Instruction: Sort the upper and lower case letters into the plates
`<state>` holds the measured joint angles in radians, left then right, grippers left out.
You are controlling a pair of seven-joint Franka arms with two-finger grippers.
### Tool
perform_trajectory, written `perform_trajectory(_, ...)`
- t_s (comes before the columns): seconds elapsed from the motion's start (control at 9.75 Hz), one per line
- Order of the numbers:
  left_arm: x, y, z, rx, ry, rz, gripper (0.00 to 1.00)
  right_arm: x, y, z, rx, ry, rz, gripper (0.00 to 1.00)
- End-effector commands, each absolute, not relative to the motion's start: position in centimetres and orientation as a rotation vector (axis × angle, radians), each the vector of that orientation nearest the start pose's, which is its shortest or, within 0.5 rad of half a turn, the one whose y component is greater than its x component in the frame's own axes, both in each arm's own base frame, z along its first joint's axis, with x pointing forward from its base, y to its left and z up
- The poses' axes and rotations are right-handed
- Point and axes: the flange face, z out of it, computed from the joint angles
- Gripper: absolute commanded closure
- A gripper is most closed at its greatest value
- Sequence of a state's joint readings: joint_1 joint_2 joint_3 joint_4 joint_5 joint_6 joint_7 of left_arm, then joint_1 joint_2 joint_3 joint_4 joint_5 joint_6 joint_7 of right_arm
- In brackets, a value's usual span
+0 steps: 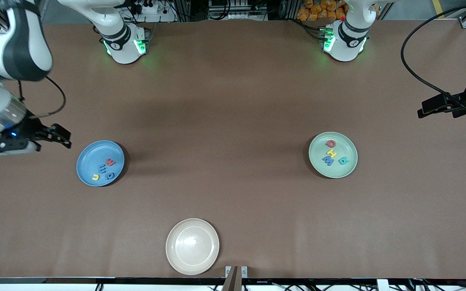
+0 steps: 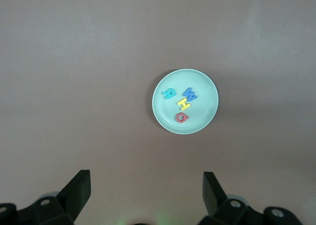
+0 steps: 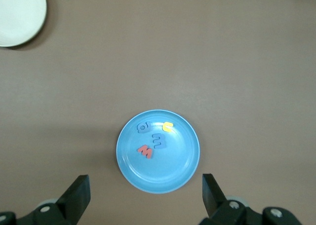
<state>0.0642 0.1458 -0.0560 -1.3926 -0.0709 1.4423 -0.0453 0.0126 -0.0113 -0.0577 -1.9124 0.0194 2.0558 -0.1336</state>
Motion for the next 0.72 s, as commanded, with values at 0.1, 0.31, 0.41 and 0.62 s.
perform_trajectory(0.1,58.1,0.1,61.7,-3.228,-0.096,0.176,0.00,56.6,-2.6,61.6,-3.134,-0.150,-0.174,0.00)
perform_trajectory(0.31,58.1,0.4,61.7,-3.228,-0.101,0.175,0.00,55.9,-2.5,65.8,-3.136,-0.152,-0.157,0.00)
perform_trajectory(0.41,58.2,0.3,61.6,-3.227,-0.094,0.178,0.00,55.8,-2.7,66.0,-3.136,-0.138,-0.138,0.00)
perform_trajectory(0.62,58.2,0.1,61.6,-3.187,-0.048,0.169,0.00,55.6,-2.6,65.9,-3.136,-0.130,-0.114,0.00)
